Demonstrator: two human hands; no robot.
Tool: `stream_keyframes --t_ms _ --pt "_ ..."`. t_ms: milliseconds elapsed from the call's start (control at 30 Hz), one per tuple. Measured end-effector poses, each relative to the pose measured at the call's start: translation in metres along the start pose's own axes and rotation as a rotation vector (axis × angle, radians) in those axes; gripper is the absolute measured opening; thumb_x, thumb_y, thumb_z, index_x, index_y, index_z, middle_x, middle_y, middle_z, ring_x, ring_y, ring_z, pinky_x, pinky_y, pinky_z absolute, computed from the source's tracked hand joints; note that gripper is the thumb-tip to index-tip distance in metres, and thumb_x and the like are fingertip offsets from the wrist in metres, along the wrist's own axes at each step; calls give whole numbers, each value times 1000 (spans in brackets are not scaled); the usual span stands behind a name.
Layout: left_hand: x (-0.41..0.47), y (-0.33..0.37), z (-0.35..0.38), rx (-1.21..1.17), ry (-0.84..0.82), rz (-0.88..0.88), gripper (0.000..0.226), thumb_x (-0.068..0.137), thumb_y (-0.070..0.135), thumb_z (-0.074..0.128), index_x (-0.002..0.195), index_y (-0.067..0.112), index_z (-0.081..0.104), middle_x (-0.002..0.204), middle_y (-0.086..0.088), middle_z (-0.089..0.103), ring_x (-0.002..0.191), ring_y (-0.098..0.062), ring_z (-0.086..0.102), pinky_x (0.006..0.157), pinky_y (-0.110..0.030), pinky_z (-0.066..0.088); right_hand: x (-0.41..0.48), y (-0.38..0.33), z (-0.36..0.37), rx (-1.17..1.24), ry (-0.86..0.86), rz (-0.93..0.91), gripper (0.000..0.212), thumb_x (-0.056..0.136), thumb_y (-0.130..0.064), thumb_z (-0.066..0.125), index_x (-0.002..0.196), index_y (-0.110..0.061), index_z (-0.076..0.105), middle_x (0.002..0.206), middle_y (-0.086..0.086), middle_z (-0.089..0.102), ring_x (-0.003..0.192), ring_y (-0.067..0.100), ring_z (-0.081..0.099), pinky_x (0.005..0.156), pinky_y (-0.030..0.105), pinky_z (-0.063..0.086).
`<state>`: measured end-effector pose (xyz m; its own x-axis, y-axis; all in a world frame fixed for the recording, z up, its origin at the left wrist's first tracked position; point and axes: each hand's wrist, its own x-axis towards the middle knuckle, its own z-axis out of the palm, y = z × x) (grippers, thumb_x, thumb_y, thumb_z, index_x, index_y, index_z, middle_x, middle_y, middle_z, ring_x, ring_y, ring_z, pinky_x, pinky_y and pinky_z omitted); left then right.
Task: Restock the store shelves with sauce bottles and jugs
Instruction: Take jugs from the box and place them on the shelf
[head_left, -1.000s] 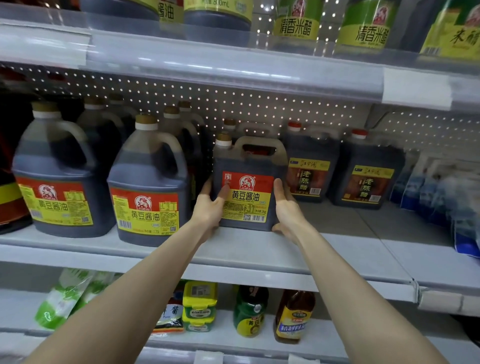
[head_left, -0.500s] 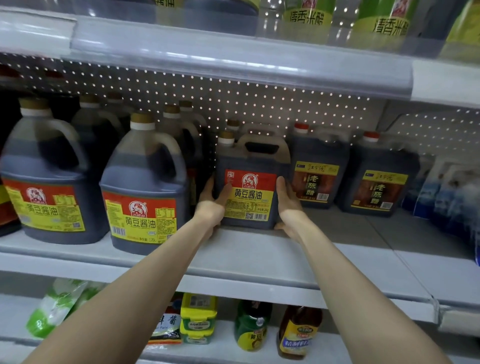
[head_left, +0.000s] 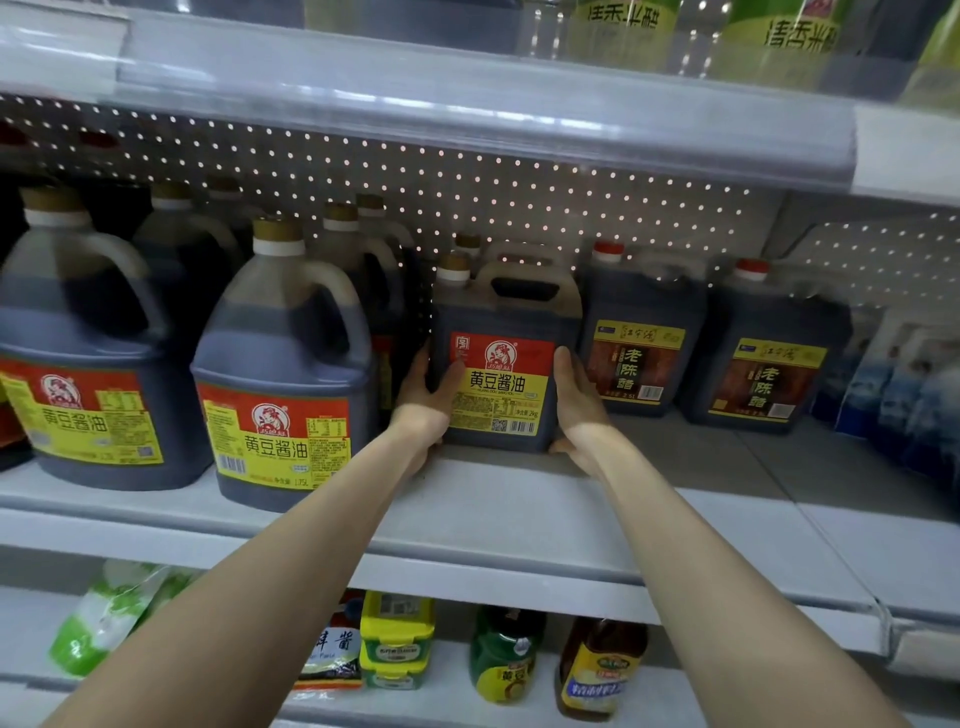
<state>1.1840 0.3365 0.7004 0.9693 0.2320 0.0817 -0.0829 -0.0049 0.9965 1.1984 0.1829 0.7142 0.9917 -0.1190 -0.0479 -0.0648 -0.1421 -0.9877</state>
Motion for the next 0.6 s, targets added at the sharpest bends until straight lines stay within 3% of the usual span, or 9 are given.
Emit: stream_keyframes --t_ms 133,400,533,600 --pt "-1 0 0 6 -14 -2 55 99 37 47 149 31 25 143 -2 47 126 -29 48 92 -41 42 -2 -1 -1 1 -2 12 60 94 -65 24 148 -39 24 144 4 48 129 35 46 103 55 37" --pt "-14 5 -5 18 -28 -1 58 96 33 53 148 32 27 140 0 51 125 -25 50 106 -48 42 -13 -4 -3 -30 18 -19 57 98 -55 31 151 -35 22 148 1 44 133 31 43 109 51 36" --pt "-28 10 -10 72 -49 1 62 97 31 52 151 24 23 145 -1 44 133 -20 41 106 -26 33 -27 -6 -8 -38 3 -60 58 97 -53 39 150 -34 24 149 -2 41 135 27 41 109 51 37" --pt "-39 13 -14 109 -62 23 60 98 29 52 151 20 24 145 -2 44 132 -15 39 102 -23 32 -38 -6 -10 -14 5 -58 61 96 -52 45 150 -34 24 150 -3 39 136 25 40 110 49 36"
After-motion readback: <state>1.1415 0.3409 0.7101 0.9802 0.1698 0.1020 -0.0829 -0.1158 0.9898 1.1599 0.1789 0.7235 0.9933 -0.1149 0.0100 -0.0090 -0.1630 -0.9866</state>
